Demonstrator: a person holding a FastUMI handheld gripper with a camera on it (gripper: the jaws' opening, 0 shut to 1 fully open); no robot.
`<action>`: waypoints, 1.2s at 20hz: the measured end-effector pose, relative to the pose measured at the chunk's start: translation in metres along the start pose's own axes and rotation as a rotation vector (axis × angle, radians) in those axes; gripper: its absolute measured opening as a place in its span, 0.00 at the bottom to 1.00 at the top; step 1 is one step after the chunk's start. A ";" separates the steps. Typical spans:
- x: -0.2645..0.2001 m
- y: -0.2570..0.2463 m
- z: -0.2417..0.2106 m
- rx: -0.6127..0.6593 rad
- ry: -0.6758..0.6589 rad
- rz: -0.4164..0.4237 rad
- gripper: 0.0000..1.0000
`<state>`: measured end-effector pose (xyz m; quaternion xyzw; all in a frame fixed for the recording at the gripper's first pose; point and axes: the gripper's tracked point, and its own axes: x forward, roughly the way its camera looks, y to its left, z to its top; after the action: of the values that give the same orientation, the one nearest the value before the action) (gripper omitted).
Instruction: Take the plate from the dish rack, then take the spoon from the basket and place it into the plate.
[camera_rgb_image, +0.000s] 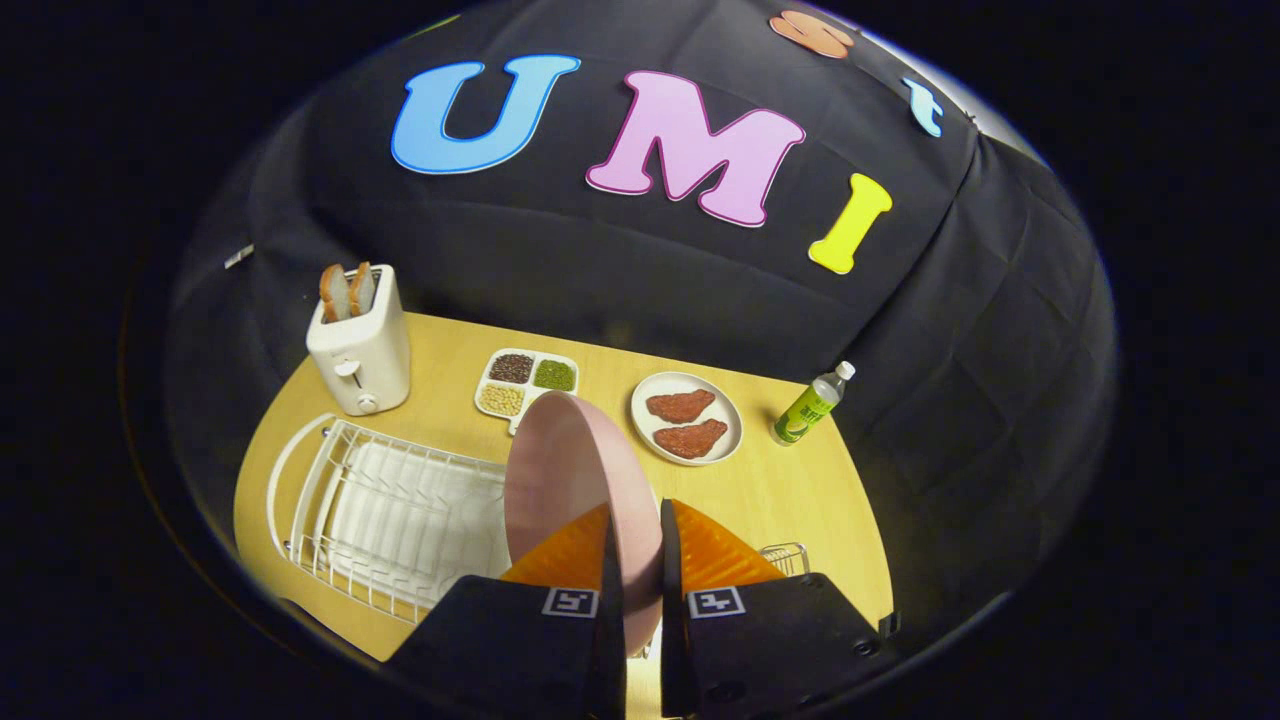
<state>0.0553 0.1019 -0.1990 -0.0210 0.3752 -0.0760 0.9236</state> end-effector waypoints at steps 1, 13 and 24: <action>-0.007 -0.002 -0.001 0.018 -0.003 0.027 0.18; -0.076 -0.033 -0.112 0.275 0.159 0.285 0.18; -0.094 0.007 -0.266 0.442 0.469 0.406 0.17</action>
<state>-0.1952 0.1286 -0.3260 0.2715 0.5475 0.0268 0.7911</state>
